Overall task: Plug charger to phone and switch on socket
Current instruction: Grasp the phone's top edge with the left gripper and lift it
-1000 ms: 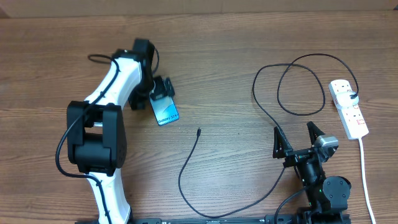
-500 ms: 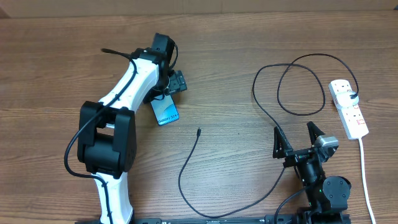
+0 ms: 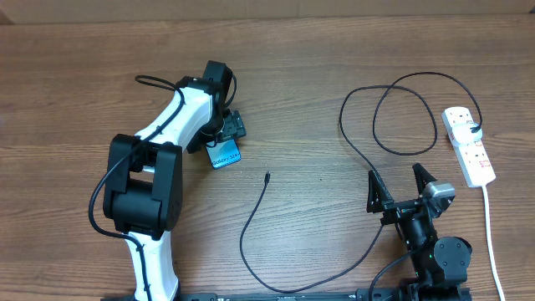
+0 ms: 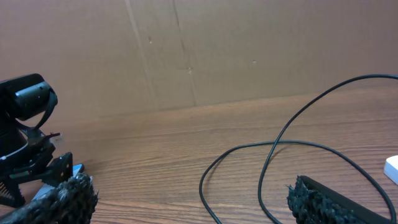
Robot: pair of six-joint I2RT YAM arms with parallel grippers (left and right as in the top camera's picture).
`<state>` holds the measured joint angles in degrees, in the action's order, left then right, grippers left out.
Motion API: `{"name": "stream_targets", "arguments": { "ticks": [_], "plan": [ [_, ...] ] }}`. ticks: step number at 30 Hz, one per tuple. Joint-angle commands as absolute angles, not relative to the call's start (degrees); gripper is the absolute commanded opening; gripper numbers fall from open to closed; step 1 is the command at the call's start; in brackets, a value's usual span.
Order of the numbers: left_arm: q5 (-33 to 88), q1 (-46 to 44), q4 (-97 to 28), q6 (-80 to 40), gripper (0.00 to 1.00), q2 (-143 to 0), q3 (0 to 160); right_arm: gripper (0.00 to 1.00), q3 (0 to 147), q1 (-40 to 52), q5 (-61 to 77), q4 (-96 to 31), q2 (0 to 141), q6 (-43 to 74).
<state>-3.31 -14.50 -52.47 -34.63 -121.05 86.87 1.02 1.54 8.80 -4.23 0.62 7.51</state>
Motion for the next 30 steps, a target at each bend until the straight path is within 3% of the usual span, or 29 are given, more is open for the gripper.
{"name": "stream_targets", "arguments": {
  "ticks": [1, 30],
  "plan": [
    [-5.3, -14.2, -51.1, -35.8, 1.00, -121.6, 85.3, 1.00, 0.4, 1.4, 9.0, -4.0, 0.1, 7.7],
    [-4.7, -13.9, -45.8, -35.8, 1.00, -121.6, 80.5, 1.00, 0.4, 1.4, 9.0, -4.0, 0.1, 7.7]
  ]
}}
